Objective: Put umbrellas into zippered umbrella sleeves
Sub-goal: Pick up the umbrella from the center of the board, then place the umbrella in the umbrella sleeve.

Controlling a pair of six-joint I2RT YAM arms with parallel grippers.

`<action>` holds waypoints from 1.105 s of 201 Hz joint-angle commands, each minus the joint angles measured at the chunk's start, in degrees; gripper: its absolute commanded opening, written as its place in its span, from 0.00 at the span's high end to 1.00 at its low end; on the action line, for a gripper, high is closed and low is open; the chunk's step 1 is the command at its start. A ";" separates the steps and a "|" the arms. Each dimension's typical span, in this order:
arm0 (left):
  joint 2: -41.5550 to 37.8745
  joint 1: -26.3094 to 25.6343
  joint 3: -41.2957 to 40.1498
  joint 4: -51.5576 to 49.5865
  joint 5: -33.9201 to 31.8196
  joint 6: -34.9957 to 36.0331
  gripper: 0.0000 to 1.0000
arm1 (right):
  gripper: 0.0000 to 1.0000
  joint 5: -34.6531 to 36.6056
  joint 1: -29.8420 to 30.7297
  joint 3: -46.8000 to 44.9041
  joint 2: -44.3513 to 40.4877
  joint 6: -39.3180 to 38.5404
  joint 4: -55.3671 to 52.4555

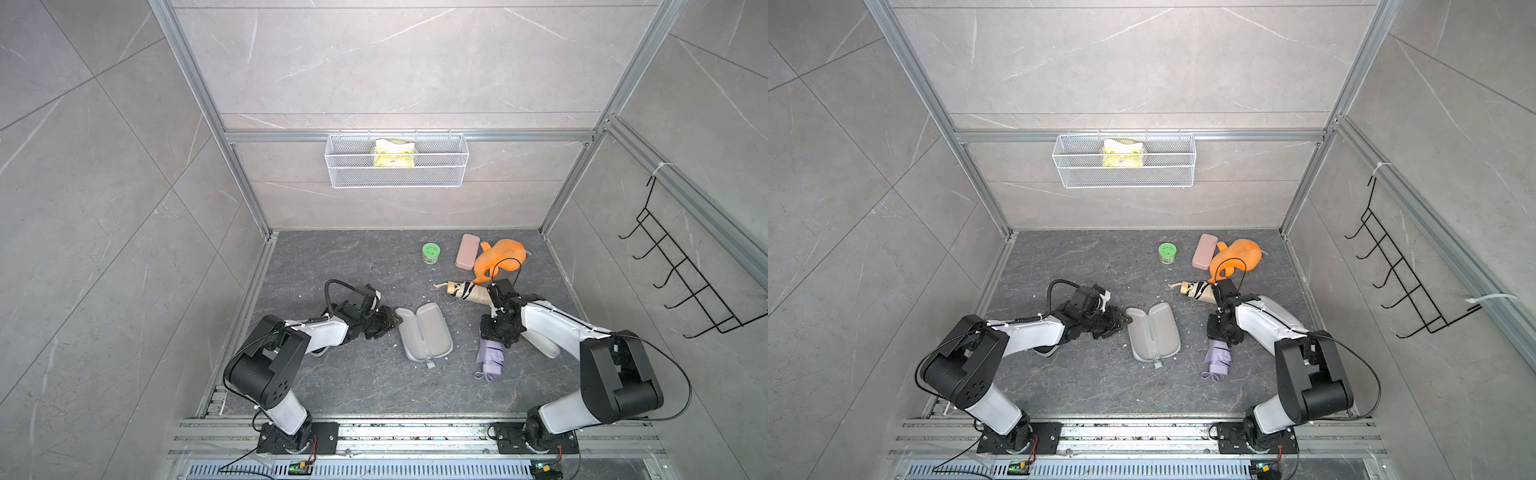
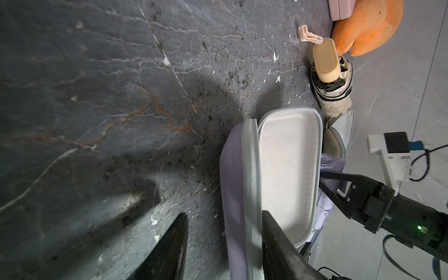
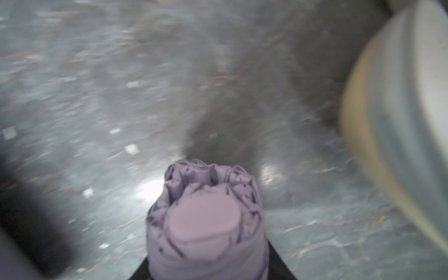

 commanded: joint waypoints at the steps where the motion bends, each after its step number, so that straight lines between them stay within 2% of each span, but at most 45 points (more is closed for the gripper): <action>1: 0.22 -0.64 -1.67 4.38 0.88 -2.57 0.55 | 0.60 4.78 5.07 5.46 -4.48 5.96 -3.87; 38: 1.05 -3.16 -3.04 8.18 -1.43 -5.27 0.63 | 0.63 13.25 17.07 17.55 -5.60 16.11 -3.12; 66: 2.38 -4.47 -3.70 11.21 -1.90 -7.80 0.66 | 0.64 21.50 26.20 23.15 0.45 22.16 1.95; 92: 2.39 -5.68 -3.53 12.02 -2.54 -8.56 0.68 | 0.65 28.42 33.06 27.50 8.28 23.76 3.75; 131: 2.48 -6.56 -5.07 13.98 -3.61 -9.88 0.72 | 0.69 28.10 37.62 24.84 14.29 25.19 8.05; 167: 3.38 -7.12 -6.38 18.14 -4.17 -12.35 0.82 | 0.71 25.85 40.90 22.26 16.91 26.98 6.74; 222: 6.16 -9.08 -6.93 23.37 -5.53 -13.86 1.00 | 0.74 24.16 40.45 20.76 18.85 27.30 6.97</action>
